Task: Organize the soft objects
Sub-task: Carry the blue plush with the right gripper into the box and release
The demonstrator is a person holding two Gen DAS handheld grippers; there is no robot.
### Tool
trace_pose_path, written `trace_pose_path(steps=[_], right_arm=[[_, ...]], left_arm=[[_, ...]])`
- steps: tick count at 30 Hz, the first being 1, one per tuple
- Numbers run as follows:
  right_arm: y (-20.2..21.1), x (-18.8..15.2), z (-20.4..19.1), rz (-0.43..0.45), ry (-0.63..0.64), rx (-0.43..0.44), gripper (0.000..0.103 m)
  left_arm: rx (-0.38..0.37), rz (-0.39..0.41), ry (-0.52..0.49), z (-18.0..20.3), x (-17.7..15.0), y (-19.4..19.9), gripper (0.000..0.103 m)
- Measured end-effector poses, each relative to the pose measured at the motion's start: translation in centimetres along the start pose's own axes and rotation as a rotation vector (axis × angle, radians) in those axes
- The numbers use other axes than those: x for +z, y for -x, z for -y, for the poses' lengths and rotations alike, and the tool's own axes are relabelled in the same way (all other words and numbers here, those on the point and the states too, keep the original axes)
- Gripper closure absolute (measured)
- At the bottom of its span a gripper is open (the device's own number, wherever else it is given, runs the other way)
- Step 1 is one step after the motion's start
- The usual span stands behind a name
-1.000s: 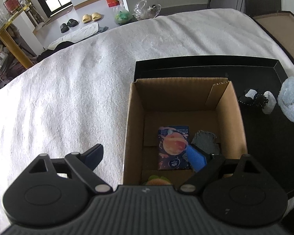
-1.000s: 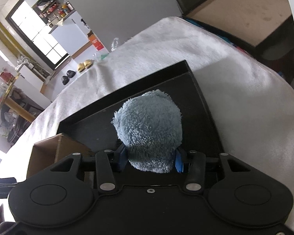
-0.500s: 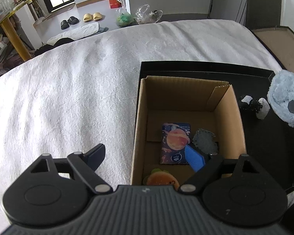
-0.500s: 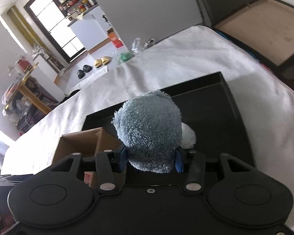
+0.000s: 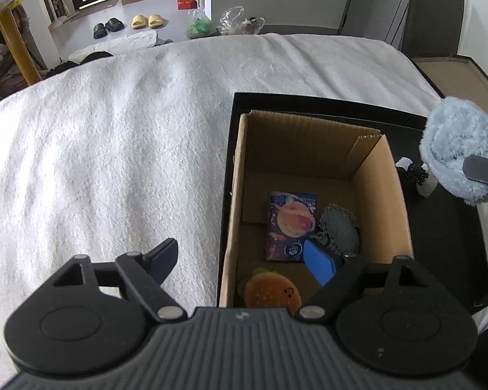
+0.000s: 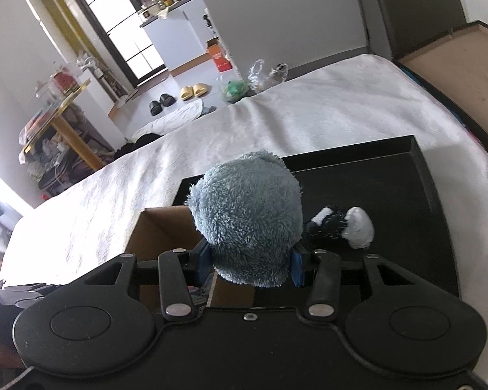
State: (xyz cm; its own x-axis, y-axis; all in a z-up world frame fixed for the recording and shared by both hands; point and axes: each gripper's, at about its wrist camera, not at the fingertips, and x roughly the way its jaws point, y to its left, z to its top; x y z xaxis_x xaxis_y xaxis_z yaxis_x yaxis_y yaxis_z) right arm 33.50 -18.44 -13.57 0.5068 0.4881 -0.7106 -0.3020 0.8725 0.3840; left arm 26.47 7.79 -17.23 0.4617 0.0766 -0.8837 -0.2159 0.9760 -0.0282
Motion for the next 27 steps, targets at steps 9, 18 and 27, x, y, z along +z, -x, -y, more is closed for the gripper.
trace_pose_path(steps=[9, 18, 27], right_arm=[[-0.5, -0.7, -4.3, -0.050, 0.073, 0.024, 0.057], [-1.2, -1.6, -7.5, -0.108, 0.127, 0.030, 0.057], [-1.1, -2.7, -8.5, -0.148, 0.134, -0.009, 0.037]], left_arm=[[-0.060, -0.006, 0.015, -0.9, -0.6, -0.6, 0.036], [-0.088, -0.029, 0.033, -2.2, -1.1, -1.1, 0.050], [-0.113, -0.072, 0.035, -3.1, -1.7, -1.8, 0.094]])
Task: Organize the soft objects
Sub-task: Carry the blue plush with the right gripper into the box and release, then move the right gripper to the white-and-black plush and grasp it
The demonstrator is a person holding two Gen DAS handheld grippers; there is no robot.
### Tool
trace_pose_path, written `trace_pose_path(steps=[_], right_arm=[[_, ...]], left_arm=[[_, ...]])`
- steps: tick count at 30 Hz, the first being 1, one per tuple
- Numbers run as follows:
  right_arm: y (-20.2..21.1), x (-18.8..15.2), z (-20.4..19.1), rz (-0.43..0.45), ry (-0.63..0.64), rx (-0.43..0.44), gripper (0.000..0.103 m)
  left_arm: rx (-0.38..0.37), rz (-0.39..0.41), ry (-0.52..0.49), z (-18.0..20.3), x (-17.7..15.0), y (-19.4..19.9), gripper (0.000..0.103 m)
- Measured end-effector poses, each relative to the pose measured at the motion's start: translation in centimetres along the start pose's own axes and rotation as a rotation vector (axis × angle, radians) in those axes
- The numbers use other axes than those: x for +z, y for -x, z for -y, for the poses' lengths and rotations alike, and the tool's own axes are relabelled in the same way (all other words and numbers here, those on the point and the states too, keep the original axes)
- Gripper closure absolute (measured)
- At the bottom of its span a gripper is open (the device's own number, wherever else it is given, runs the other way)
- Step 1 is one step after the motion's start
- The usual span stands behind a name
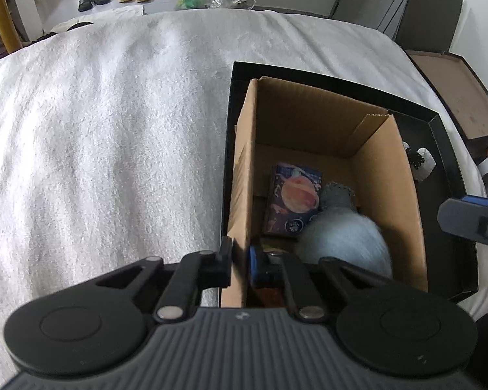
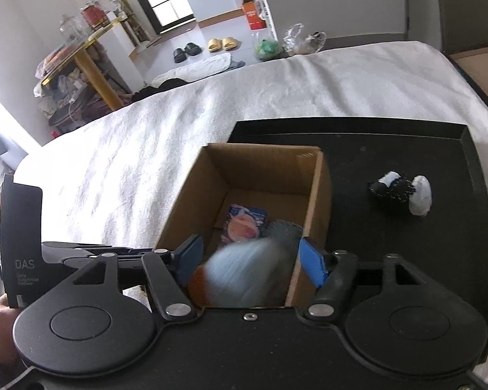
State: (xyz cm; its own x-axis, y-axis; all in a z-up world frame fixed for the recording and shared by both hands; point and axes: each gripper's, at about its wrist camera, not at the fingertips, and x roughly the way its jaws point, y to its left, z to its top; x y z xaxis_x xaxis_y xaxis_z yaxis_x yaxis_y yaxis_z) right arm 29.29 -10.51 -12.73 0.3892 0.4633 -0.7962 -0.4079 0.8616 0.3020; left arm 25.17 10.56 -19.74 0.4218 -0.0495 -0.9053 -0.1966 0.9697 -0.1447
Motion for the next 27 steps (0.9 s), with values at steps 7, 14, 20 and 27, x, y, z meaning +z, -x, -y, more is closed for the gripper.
trace_pose_path(steps=[7, 14, 20, 27], right_arm=[[0.7, -0.5, 0.9, 0.008, -0.035, -0.033, 0.037], [0.9, -1.0, 2.2, 0.012, -0.063, -0.052, 0.035], [0.9, -1.4, 4.2, 0.011, -0.105, -0.059, 0.035], [0.5, -1.6, 6.6, 0.018, -0.146, -0.057, 0.035]], left_arm=[[-0.017, 0.004, -0.005, -0.1, -0.1, 0.2, 0.093], [-0.010, 0.003, -0.011, 0.2, -0.2, 0.5, 0.093], [0.006, -0.007, -0.015, 0.5, -0.1, 0.4, 0.093], [0.047, -0.008, -0.031, 1.0, 0.1, 0.4, 0.089]])
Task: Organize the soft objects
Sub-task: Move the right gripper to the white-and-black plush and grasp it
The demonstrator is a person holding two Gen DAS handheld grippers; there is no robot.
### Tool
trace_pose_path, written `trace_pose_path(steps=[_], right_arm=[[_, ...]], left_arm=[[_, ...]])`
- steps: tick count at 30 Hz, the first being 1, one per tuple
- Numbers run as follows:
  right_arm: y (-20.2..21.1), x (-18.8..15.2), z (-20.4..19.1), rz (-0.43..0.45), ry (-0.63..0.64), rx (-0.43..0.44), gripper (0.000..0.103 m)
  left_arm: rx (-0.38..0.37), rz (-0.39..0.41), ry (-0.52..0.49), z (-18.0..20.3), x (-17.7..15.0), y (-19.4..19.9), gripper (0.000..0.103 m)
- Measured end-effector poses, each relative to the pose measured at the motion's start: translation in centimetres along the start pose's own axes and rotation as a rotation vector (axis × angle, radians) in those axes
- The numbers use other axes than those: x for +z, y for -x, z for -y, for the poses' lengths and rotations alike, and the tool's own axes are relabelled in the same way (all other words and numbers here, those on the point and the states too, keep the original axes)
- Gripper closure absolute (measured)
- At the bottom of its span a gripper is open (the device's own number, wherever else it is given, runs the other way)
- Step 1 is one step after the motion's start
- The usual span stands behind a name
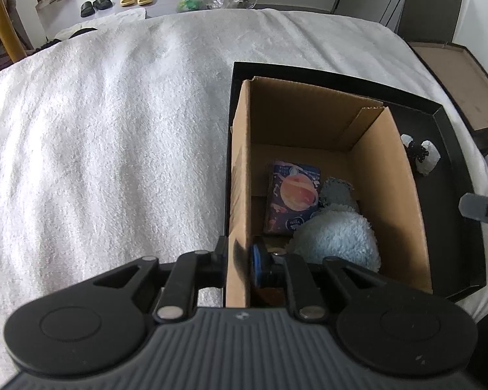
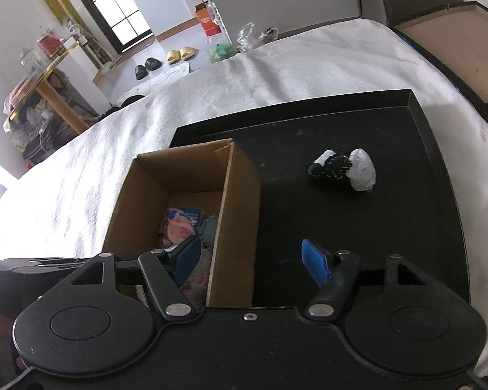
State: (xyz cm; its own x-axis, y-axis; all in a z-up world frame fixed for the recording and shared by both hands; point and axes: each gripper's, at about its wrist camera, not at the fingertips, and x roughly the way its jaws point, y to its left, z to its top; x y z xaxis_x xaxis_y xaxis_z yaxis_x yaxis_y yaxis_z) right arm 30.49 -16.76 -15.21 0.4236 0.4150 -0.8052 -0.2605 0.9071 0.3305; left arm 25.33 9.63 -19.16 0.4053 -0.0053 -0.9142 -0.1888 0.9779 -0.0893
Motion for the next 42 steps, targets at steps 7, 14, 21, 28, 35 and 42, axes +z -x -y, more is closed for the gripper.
trace_pose_path(steps=[7, 14, 21, 28, 35, 42], right_arm=[[-0.8, 0.6, 2.6, 0.023, -0.029, -0.005, 0.035], [-2.0, 1.3, 5.7, 0.050, -0.071, 0.001, 0.040], [-3.7, 2.3, 9.0, 0.058, -0.127, 0.018, 0.051], [-5.3, 3.6, 11.9, 0.069, -0.181, 0.027, 0.056], [-7.5, 4.6, 14.3, 0.076, -0.219, 0.031, 0.064], [-9.5, 4.8, 15.2, 0.064, -0.226, 0.031, 0.064]], left_arm=[[0.064, -0.007, -0.025, 0.9, 0.5, -0.2, 0.055], [0.130, 0.009, -0.038, 1.9, 1.7, -0.4, 0.041], [0.172, 0.009, -0.058, 3.2, 2.9, -0.9, 0.040], [0.214, 0.010, -0.081, 4.6, 4.0, -1.4, 0.040], [0.258, 0.006, -0.113, 5.4, 4.8, -1.6, 0.040], [0.293, -0.002, -0.137, 6.0, 5.2, -1.8, 0.040]])
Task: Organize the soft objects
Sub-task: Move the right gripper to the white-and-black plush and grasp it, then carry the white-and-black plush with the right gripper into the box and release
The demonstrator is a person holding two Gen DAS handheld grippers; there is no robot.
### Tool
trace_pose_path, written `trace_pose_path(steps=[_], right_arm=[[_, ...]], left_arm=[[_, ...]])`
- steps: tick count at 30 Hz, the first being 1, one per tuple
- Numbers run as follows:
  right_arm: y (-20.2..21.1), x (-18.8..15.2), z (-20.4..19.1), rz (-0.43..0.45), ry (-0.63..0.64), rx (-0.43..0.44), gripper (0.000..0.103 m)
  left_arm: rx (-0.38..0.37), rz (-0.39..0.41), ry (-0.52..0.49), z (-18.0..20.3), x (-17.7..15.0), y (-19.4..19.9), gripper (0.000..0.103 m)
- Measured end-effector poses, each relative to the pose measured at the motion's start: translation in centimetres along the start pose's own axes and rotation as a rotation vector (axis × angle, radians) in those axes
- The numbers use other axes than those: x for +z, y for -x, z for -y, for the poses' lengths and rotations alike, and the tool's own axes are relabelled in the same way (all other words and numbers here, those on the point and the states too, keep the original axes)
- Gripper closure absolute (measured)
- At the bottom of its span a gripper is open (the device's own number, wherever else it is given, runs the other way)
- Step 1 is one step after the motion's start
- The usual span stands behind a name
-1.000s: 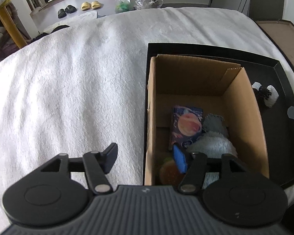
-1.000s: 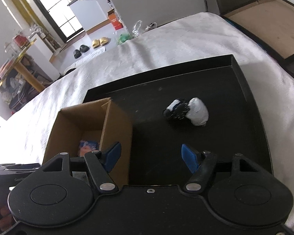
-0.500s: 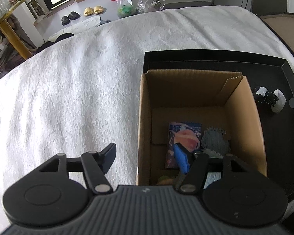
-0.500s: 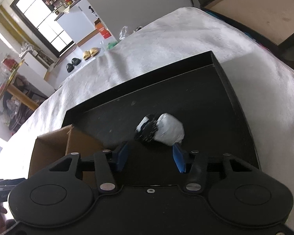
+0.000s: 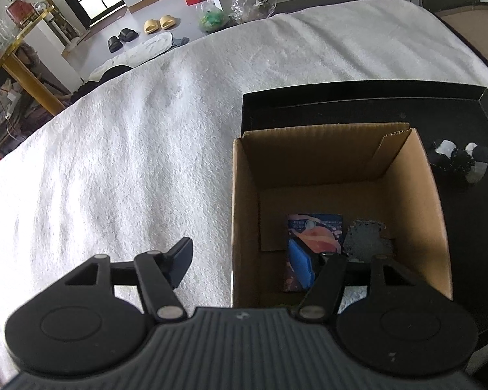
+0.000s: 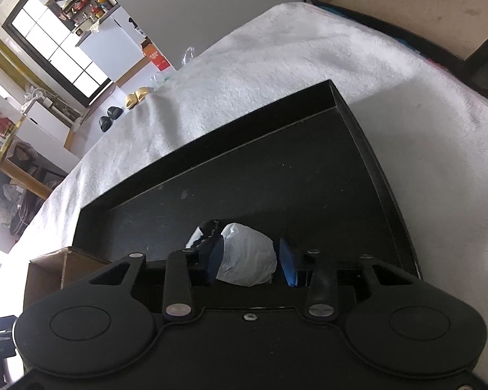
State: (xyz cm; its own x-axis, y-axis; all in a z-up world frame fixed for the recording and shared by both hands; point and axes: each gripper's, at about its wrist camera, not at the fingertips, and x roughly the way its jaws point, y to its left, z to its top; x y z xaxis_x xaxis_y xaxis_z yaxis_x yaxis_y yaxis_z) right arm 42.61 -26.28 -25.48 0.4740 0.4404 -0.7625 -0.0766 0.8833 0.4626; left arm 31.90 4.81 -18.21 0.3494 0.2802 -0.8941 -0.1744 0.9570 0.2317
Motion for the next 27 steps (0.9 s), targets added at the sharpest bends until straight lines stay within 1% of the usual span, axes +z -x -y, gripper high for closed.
trace_pose_path(steps=[1, 3, 5, 11, 17, 27], right_arm=[[-0.2, -0.1, 0.1, -0.004, -0.004, 0.010, 0.064], [-0.6, -0.2, 0.0, -0.012, -0.002, 0.020, 0.060], [-1.2, -0.5, 0.0, -0.029, -0.001, 0.010, 0.056], [-1.0, -1.0, 0.3, -0.022, 0.008, 0.013, 0.059], [0.6, -1.3, 1.0, -0.018, 0.001, 0.009, 0.059], [3.0, -1.4, -0.3, -0.004, 0.029, 0.004, 0.059]], left_arm=[[0.003, -0.002, -0.004, 0.1, 0.1, -0.1, 0.040], [0.010, -0.010, -0.008, 0.2, 0.1, -0.2, 0.040], [0.012, -0.016, -0.008, 0.4, 0.2, -0.2, 0.040], [0.023, -0.018, -0.013, 0.8, 0.4, -0.1, 0.040], [0.017, -0.014, -0.005, 0.9, 0.4, 0.1, 0.040], [-0.010, -0.004, 0.021, 0.4, -0.3, 0.8, 0.040]])
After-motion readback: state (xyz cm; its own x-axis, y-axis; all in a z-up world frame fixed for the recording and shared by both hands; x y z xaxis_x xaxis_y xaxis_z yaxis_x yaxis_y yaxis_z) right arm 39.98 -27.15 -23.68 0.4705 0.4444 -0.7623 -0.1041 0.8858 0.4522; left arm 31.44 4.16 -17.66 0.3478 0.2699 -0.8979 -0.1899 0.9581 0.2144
